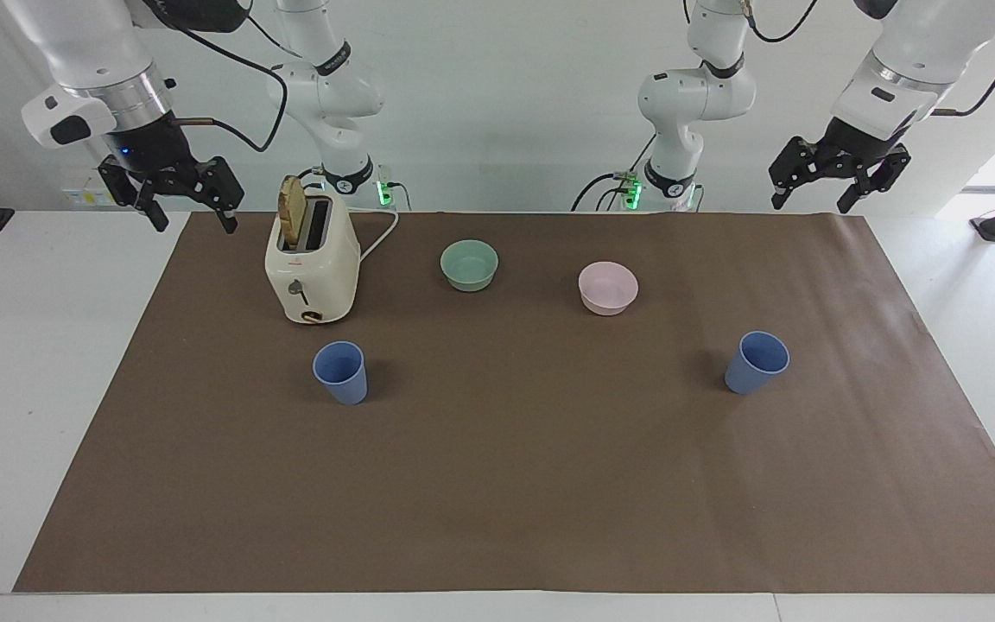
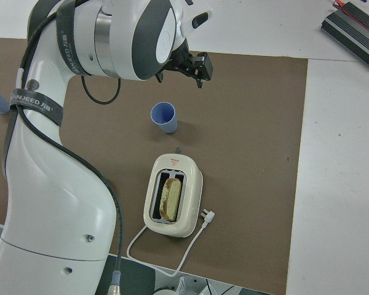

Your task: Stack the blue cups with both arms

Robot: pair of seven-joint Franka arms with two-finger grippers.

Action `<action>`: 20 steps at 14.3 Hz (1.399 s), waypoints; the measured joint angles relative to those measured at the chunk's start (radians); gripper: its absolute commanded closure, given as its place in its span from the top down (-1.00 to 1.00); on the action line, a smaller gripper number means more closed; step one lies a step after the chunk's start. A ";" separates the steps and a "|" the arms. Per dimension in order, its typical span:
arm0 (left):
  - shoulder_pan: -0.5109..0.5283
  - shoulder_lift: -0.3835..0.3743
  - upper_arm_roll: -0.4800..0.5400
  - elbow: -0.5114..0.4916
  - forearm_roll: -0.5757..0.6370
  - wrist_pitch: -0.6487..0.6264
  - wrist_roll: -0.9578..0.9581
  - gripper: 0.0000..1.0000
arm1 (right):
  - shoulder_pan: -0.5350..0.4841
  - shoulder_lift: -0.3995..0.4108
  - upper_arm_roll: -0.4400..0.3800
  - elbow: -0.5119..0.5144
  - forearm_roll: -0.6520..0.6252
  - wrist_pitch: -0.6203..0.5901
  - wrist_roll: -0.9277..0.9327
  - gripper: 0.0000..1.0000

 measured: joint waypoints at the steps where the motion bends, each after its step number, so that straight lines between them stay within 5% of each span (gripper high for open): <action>1: 0.000 -0.001 0.000 -0.001 0.000 0.000 0.000 1.00 | 0.001 0.000 0.000 0.000 0.000 0.000 -0.002 1.00; 14: 0.000 -0.006 0.001 -0.018 0.000 0.024 0.000 1.00 | 0.003 -0.002 0.005 0.000 0.000 0.000 -0.003 1.00; 20: 0.033 0.018 0.005 -0.125 0.001 0.207 0.000 1.00 | 0.004 -0.002 0.005 0.000 0.000 0.000 -0.003 1.00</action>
